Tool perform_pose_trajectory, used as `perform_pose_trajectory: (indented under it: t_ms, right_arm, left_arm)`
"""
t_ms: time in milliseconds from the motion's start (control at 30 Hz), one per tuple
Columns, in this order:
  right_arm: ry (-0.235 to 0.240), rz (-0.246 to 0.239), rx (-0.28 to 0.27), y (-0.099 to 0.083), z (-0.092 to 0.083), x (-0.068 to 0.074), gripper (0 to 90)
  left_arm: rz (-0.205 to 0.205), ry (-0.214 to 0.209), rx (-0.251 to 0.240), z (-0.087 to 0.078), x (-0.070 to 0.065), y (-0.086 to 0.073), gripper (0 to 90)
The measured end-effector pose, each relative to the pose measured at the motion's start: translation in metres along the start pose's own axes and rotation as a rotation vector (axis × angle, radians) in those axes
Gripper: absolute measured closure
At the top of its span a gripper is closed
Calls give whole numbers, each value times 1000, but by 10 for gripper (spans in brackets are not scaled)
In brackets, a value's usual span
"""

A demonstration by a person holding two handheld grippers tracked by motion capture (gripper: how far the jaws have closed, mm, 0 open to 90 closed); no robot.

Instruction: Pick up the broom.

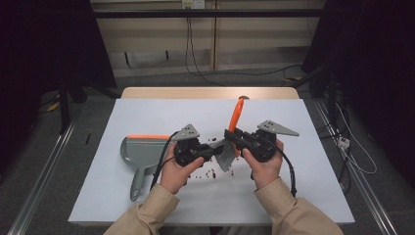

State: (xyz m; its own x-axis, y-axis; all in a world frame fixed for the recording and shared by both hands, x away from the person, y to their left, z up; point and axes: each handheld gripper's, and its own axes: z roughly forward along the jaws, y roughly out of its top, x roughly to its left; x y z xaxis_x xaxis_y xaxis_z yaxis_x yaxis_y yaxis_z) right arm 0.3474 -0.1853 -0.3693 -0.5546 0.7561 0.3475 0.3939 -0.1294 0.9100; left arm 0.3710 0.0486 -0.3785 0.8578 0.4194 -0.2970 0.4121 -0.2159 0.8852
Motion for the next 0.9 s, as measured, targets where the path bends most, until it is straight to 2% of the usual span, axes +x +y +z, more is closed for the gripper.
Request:
perform_pose_trajectory:
  t_ms: [167, 500, 667, 733, 833, 900]
  right_arm:
    - [26, -7, 7, 2, 0, 2, 706]
    - [106, 13, 34, 3, 2, -5, 681]
    - [149, -8, 26, 3, 3, -14, 487]
    - [175, -13, 10, 3, 2, -19, 453]
    - [192, -30, 10, 1, 2, -25, 410]
    - [222, -39, 12, -1, 3, -27, 392]
  left_arm:
    - [-4, -11, 4, -5, 0, 1, 847]
    - [-19, -14, 7, -11, 4, 2, 852]
    - [-40, -7, -16, -21, 10, 3, 852]
    - [-42, -7, -23, -24, 12, 4, 852]
    - [-39, -2, -25, -27, 14, 5, 852]
    - [-41, -3, -27, -29, 14, 6, 852]
